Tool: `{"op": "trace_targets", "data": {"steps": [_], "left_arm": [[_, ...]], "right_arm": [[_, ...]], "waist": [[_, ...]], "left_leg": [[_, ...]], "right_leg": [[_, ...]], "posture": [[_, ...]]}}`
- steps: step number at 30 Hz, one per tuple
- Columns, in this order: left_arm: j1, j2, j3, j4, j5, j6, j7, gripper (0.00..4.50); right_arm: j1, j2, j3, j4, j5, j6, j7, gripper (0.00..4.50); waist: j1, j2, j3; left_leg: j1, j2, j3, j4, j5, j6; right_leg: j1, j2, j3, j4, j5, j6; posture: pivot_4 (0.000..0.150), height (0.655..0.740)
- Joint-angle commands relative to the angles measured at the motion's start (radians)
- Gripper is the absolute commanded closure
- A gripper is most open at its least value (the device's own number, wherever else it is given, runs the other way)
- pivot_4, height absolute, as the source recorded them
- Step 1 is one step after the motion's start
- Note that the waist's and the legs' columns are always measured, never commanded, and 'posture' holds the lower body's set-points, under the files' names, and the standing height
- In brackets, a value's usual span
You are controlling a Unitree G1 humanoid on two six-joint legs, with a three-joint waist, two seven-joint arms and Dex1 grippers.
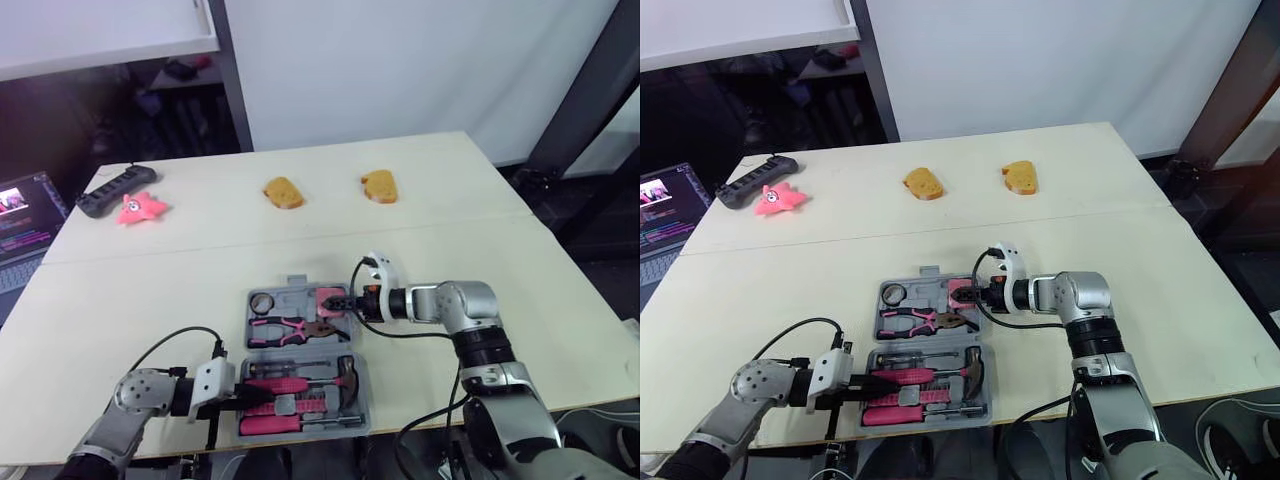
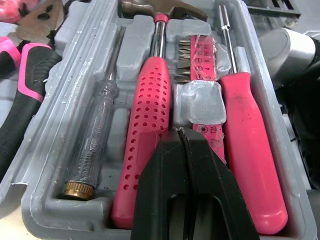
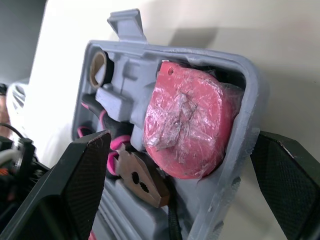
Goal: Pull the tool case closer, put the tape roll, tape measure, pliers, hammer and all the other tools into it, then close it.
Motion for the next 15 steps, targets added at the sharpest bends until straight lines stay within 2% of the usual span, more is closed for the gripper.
{"op": "trace_targets", "data": {"steps": [1,4,8,15], "left_arm": [[0.017,0.035,-0.012,0.08,0.106,0.082,0.058,4.5],[0.016,0.038,-0.012,0.08,0.105,0.085,0.059,4.5],[0.013,0.039,-0.009,0.075,0.102,0.096,0.061,4.5],[0.023,0.04,0.043,0.03,0.025,0.179,0.06,4.5]], "right_arm": [[-0.032,0.045,-0.083,-0.044,0.099,-0.017,0.03,0.04],[-0.006,0.023,-0.091,-0.149,0.162,-0.009,0.092,0.04],[0.026,-0.013,-0.037,-0.221,0.173,-0.006,0.118,0.04],[0.041,-0.033,-0.008,-0.267,0.184,-0.005,0.12,0.04]], "waist": [[-0.002,0.001,0.0],[-0.002,0.001,0.001],[-0.001,0.001,0.001],[-0.001,0.0,0.001]], "left_leg": [[0.001,0.0,0.0,-0.001,0.0,0.0],[0.001,0.0,0.0,-0.001,0.0,0.0],[0.001,0.0,0.0,-0.001,0.0,0.0],[0.001,0.0,0.0,-0.001,0.0,0.0]], "right_leg": [[0.0,0.0,0.001,0.0,0.0,0.0],[0.0,0.001,0.001,0.0,0.0,0.0],[0.0,0.001,0.001,0.0,0.0,0.0],[0.0,0.001,0.001,0.0,-0.004,0.002]], "posture": [[0.15,0.74],[0.15,0.74],[0.15,0.74],[0.15,0.74]]}}
